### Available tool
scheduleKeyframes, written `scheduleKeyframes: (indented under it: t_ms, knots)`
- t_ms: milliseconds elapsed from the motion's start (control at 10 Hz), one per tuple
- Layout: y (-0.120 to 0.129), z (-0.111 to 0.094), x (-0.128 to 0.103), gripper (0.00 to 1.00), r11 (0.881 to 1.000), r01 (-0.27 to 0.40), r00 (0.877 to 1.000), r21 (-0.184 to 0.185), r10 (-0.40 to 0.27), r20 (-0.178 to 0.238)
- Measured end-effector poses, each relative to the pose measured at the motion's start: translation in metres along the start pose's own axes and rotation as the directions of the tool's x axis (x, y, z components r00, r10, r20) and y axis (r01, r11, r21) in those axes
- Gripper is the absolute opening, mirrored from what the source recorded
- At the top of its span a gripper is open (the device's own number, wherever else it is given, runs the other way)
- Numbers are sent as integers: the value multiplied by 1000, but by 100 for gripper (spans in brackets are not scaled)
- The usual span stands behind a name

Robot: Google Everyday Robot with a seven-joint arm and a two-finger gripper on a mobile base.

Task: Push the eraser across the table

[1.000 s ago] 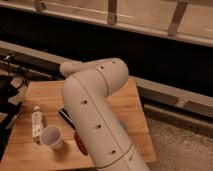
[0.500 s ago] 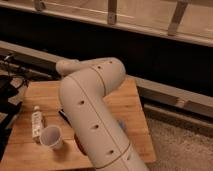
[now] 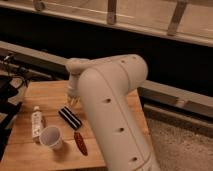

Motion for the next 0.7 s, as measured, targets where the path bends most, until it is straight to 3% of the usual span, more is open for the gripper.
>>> scheduleKeyframes:
  t_ms: [200,300,500,700]
  knots:
    - [-16,-24,11,0,1000,-9,995,-7,9,102]
    - [-19,-27,15,0,1000,-22,993,0,22,114]
    - [-38,-22,22,0,996,-90,991,20,87,101]
    - [-49,0,25,0,988,-147,989,56,146,24]
